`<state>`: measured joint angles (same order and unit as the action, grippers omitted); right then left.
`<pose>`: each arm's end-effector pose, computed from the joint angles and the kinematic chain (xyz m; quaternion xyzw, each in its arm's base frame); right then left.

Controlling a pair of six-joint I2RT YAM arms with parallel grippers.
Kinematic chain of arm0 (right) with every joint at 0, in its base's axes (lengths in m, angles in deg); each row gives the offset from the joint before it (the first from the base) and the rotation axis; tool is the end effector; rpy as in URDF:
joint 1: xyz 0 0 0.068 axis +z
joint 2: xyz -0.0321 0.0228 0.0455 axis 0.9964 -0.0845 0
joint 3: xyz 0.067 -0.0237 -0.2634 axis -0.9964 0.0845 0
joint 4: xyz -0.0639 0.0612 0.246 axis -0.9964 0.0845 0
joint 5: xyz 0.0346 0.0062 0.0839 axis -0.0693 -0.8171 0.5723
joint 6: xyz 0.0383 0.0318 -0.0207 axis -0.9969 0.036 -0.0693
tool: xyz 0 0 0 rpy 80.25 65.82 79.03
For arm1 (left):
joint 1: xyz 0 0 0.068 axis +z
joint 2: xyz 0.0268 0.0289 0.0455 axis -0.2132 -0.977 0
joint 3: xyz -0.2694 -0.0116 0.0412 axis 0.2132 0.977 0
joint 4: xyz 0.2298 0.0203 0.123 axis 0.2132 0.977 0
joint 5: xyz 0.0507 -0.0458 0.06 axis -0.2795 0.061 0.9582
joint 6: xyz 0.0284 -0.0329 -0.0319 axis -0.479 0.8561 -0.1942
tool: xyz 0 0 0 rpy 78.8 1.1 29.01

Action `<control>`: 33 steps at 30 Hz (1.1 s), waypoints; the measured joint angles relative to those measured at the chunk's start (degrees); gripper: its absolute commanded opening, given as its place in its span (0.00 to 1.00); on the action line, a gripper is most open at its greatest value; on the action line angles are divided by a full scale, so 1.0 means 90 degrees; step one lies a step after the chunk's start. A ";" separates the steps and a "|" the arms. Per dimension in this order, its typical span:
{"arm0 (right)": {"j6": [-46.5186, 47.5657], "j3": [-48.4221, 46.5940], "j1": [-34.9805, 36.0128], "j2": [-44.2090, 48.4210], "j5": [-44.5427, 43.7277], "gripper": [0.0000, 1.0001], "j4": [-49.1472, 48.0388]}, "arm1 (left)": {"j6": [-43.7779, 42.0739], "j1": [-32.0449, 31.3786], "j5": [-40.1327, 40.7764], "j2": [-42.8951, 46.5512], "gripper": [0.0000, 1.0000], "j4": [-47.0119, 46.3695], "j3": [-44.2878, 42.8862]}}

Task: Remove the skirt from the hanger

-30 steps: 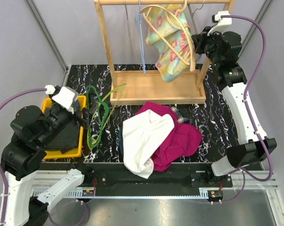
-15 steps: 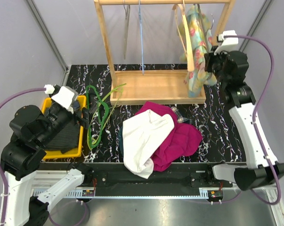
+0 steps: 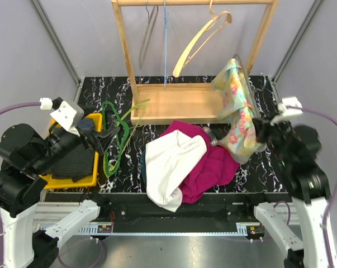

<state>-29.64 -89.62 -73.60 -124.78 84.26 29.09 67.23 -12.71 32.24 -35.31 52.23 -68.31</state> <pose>0.1071 0.0214 0.4302 -0.0814 0.7569 0.0511 0.6464 0.0478 -0.0323 0.5160 0.2976 0.6583 -0.1873 0.6655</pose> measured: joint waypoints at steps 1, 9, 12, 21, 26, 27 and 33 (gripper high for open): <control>-0.0041 -0.0039 0.0002 0.0355 0.0117 0.00 0.0109 | 0.0066 0.0002 -0.0165 -0.0066 0.99 -0.0007 -0.0070; -0.0855 -0.2922 -0.0005 0.0738 0.1863 0.00 0.0675 | 0.0755 0.0002 -0.1520 -0.0976 0.99 -0.0301 -0.0447; -0.1161 -0.3614 -0.0005 0.0481 0.2603 0.00 0.0624 | 0.1059 0.0005 -0.1953 -0.1321 0.99 -0.0430 -0.0631; -0.1685 -0.3475 0.0000 -0.0126 0.3922 0.00 0.0600 | 0.1423 0.0070 -0.2756 -0.1438 0.99 -0.0573 -0.1120; -0.1753 -0.3247 0.0000 -0.0299 0.4201 0.00 0.0612 | 0.1666 0.0194 -0.2990 -0.1338 0.99 -0.0663 -0.1360; -0.1763 -0.3235 0.0000 -0.0301 0.4231 0.00 0.0612 | 0.1751 0.0253 -0.3077 -0.1348 0.99 -0.0724 -0.1445; -0.1819 -0.3220 0.0000 -0.0299 0.4325 0.00 0.0571 | 0.2441 0.0610 -0.3733 -0.1382 0.99 -0.1270 -0.1583</control>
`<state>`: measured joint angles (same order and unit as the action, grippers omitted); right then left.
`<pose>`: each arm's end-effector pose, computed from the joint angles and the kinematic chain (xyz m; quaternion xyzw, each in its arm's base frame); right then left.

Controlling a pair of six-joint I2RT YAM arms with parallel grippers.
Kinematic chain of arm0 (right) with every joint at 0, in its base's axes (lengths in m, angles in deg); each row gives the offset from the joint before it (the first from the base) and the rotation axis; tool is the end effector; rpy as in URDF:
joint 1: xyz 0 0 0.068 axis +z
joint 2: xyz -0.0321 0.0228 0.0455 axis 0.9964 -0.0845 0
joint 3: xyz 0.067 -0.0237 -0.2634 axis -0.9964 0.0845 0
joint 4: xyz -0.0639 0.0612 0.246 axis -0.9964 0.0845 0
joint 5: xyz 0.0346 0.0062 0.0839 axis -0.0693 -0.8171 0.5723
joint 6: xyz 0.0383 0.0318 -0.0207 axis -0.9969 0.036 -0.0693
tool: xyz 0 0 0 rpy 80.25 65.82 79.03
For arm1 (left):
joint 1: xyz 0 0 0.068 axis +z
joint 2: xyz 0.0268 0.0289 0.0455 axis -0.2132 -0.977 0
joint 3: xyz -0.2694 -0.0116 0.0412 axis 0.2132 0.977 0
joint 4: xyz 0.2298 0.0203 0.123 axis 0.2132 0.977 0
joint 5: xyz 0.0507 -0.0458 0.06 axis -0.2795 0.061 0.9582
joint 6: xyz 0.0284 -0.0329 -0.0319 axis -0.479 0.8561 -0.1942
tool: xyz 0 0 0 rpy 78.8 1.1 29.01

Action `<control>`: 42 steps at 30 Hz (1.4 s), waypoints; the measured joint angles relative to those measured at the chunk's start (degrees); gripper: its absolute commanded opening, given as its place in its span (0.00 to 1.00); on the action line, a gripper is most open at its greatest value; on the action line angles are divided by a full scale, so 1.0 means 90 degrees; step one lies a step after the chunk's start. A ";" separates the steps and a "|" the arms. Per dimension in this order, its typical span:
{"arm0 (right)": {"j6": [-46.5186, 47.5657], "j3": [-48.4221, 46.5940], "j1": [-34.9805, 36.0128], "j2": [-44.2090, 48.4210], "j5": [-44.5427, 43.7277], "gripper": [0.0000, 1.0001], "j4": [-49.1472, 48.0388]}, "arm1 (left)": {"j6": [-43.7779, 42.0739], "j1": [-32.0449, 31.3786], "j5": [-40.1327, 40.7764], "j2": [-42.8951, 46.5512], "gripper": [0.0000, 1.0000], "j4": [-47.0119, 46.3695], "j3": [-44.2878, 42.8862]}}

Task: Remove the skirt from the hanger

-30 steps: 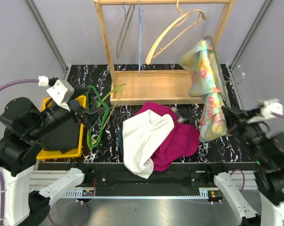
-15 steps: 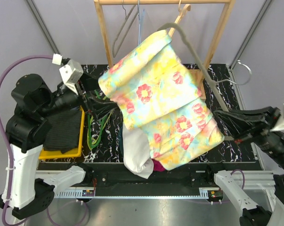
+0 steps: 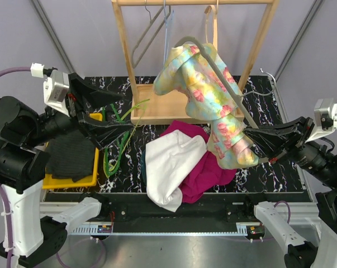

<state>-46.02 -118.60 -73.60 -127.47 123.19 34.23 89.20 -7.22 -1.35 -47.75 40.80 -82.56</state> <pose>0.0098 0.0244 0.5437 -0.2358 0.6022 0.3678 0.6682 0.0681 -0.0523 0.5789 0.3508 0.5620 -0.4470 0.6010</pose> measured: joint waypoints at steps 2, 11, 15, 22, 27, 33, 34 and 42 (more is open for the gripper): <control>-0.0017 0.0005 -0.0005 0.0002 0.0049 0.00 0.0000 | 0.0129 0.0041 -0.0092 0.0002 0.99 -0.0160 0.0112; -0.0151 0.0138 -0.0005 0.0024 0.0376 0.00 -0.0017 | 0.0253 0.0058 -0.0104 -0.0226 0.99 -0.0634 0.0539; -0.0272 0.0197 -0.0005 0.0027 0.0576 0.00 -0.0163 | 0.0308 0.0058 -0.0126 -0.0464 0.99 -0.0937 0.0585; -0.0658 0.0449 -0.0005 0.0049 0.0799 0.00 -0.0573 | 0.1047 0.0056 -0.0355 -0.0840 0.99 -0.1824 0.1071; -0.0792 0.0619 -0.0012 0.0066 0.0840 0.00 -0.0731 | 0.1685 -0.0056 -0.0663 -0.1049 0.99 -0.2295 0.1234; -0.1088 0.0974 -0.0017 0.0112 0.0911 0.00 -0.1197 | 0.2110 -0.0270 -0.0988 -0.0925 0.56 -0.2783 0.1484; -0.1127 0.1032 -0.0017 0.0112 0.0908 0.00 -0.1273 | 0.2188 -0.0289 -0.1056 -0.0899 0.40 -0.2878 0.1559; -0.0801 0.1246 -0.0022 0.0189 0.0512 0.00 -0.1146 | 0.2055 -0.0056 -0.1780 -0.0918 0.00 -0.2985 0.1447</control>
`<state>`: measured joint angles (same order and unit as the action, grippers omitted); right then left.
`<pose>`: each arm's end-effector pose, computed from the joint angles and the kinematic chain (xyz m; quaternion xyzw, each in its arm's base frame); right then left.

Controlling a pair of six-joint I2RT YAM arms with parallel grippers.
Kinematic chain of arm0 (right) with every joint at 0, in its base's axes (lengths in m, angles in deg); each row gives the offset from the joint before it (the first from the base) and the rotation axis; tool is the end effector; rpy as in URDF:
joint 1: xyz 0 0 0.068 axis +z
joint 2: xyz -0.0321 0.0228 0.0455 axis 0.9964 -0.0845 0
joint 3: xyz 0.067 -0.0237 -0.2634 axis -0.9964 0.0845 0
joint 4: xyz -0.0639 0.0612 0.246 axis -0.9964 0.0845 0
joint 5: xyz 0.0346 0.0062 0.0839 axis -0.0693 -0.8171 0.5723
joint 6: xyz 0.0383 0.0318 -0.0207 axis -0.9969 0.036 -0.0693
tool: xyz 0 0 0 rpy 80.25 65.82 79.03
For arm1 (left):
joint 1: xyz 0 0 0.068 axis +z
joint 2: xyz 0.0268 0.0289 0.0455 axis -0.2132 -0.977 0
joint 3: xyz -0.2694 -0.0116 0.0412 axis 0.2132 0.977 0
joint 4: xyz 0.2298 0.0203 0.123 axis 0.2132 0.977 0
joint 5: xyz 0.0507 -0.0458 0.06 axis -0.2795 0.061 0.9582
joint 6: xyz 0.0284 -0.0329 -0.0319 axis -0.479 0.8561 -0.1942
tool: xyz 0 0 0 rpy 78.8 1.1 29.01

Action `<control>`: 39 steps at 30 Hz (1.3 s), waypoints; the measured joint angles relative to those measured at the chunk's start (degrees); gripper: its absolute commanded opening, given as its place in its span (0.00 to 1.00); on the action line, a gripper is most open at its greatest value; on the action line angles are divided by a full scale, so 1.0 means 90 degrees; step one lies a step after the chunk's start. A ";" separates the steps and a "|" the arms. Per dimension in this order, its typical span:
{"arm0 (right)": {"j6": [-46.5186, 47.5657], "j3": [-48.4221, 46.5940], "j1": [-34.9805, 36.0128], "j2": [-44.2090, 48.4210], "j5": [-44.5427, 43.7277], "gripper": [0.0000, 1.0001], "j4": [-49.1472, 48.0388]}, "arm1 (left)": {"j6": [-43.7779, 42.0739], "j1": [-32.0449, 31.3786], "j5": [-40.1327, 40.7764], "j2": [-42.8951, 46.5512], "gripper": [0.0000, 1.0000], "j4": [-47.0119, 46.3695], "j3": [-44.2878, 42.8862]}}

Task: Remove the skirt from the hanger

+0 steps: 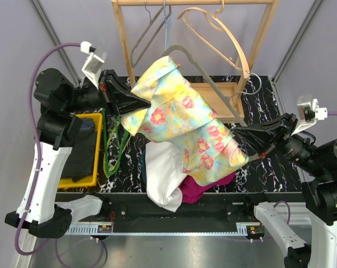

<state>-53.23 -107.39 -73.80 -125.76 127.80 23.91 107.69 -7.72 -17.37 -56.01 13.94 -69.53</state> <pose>0.0391 0.0325 0.5202 -0.2285 0.6052 0.4269 0.6319 0.1576 -0.0916 0.5487 0.3761 0.5466 -0.5815 0.4709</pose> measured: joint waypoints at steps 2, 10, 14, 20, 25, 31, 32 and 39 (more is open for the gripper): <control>0.0291 0.0119 0.0002 0.0134 -0.0328 0.00 0.0136 | -0.0401 0.0216 -0.0080 -0.0049 0.00 0.0573 -0.0505; 0.1345 0.0712 0.0039 0.0831 -0.2234 0.00 0.0444 | -0.3009 0.0709 0.1047 0.0401 0.00 0.3113 -0.2705; 0.1661 0.0743 0.0015 0.0954 -0.3769 0.00 0.0466 | -0.3898 0.0726 0.2069 0.1003 0.00 0.3874 -0.2861; 0.2052 0.0738 -0.0015 0.0899 -0.5863 0.00 0.0663 | -0.4286 0.0726 0.2562 0.1333 0.00 0.4189 -0.2846; 0.2089 0.0695 -0.0019 0.0852 -0.6258 0.00 0.0712 | -0.3643 0.0726 0.1972 0.1171 0.00 0.3820 -0.2004; 0.1889 0.0697 -0.0019 0.0894 -0.6144 0.00 0.0690 | -0.1962 0.0639 0.1314 -0.0464 0.00 0.2482 -0.2577; 0.1863 0.0699 -0.0017 0.0916 -0.6132 0.00 0.0680 | -0.1707 0.0571 0.1275 -0.0680 0.00 0.2210 -0.2611; 0.1659 0.0697 -0.0019 0.1025 -0.6105 0.00 0.0495 | -0.0845 -0.0522 0.1156 -0.0787 0.00 0.1396 -0.1821</control>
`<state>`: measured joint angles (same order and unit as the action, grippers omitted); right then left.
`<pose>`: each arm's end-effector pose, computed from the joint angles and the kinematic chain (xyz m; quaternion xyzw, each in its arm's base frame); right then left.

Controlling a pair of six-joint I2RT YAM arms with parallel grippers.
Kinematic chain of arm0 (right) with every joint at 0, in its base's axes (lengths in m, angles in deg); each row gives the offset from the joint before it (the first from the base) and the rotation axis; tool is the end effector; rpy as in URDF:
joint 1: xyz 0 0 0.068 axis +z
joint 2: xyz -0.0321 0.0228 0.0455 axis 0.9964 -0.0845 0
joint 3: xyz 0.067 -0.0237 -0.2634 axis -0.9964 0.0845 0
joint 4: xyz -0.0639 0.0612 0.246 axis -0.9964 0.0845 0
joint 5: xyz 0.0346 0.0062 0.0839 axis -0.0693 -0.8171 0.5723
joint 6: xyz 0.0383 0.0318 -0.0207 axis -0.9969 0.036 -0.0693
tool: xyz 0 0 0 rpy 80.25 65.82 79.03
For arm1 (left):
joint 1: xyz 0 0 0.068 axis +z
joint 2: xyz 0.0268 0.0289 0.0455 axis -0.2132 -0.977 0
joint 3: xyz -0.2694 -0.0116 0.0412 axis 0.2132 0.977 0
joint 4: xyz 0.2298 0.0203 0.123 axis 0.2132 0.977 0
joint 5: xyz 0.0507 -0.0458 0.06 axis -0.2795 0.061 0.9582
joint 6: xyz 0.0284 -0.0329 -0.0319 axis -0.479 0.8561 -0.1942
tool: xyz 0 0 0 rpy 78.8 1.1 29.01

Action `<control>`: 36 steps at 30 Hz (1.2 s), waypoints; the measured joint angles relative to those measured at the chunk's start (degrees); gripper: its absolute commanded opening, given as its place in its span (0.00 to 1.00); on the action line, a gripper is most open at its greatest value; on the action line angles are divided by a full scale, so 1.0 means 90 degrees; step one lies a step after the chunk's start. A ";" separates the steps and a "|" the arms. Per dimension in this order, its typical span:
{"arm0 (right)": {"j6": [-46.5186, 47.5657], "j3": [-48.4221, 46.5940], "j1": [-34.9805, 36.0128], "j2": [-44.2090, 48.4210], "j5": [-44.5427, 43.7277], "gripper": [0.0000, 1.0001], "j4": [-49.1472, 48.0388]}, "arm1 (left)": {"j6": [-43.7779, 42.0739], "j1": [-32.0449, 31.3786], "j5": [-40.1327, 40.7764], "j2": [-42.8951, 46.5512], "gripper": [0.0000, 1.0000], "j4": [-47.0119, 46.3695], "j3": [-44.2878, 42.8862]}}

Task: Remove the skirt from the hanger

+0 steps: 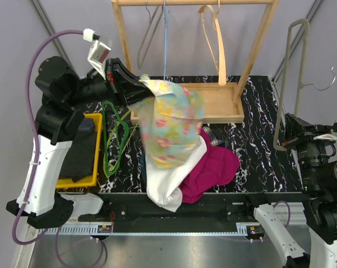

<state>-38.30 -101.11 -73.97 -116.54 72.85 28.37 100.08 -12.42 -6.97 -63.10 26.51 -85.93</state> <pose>0.0192 -0.0039 0.4910 0.0607 0.6330 0.0556 0.7698 0.1573 -0.1041 0.5847 0.3621 0.5508 -0.5439 0.5193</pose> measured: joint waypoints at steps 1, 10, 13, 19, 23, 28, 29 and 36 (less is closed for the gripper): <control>-0.0029 0.0000 0.0000 -0.0005 0.0005 0.00 -0.0010 | 0.0015 -0.0168 -0.0007 0.0053 0.00 -0.0063 0.0155; -0.0185 -0.0165 0.0000 -0.0073 0.0284 0.00 -0.0109 | -0.0364 -0.0828 -0.0080 0.0262 0.00 -0.0614 0.2157; -0.0187 -0.0393 0.0000 -0.0163 0.0483 0.00 -0.0114 | -0.0772 -0.0996 0.0049 0.0381 0.00 -0.0534 0.3543; -0.0296 -0.0765 0.0000 -0.0364 0.1035 0.00 -0.0245 | -0.1552 -0.1826 0.0690 0.0211 0.35 0.0019 0.4957; -0.0381 -0.0850 0.0000 -0.0474 0.1498 0.00 -0.0274 | -0.2035 -0.2123 0.1008 0.0134 0.99 0.0129 0.5088; -0.0532 -0.0906 0.0000 -0.0738 0.2159 0.00 -0.0304 | -0.2596 -0.2125 0.1647 -0.0092 0.99 0.0289 0.5088; -0.0595 -0.0906 0.0000 -0.0814 0.2307 0.00 -0.0311 | -0.2701 -0.2125 0.1775 -0.0112 0.99 0.0350 0.5073; -0.1171 -0.0816 0.0000 -0.1579 0.3371 0.00 -0.0750 | -0.3808 -0.2110 0.3038 -0.0061 0.99 0.1583 0.3609</control>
<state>-48.84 -108.46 -73.97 -130.75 103.19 21.62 65.81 -31.42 20.37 -63.64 40.76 -53.45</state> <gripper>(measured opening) 0.058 0.987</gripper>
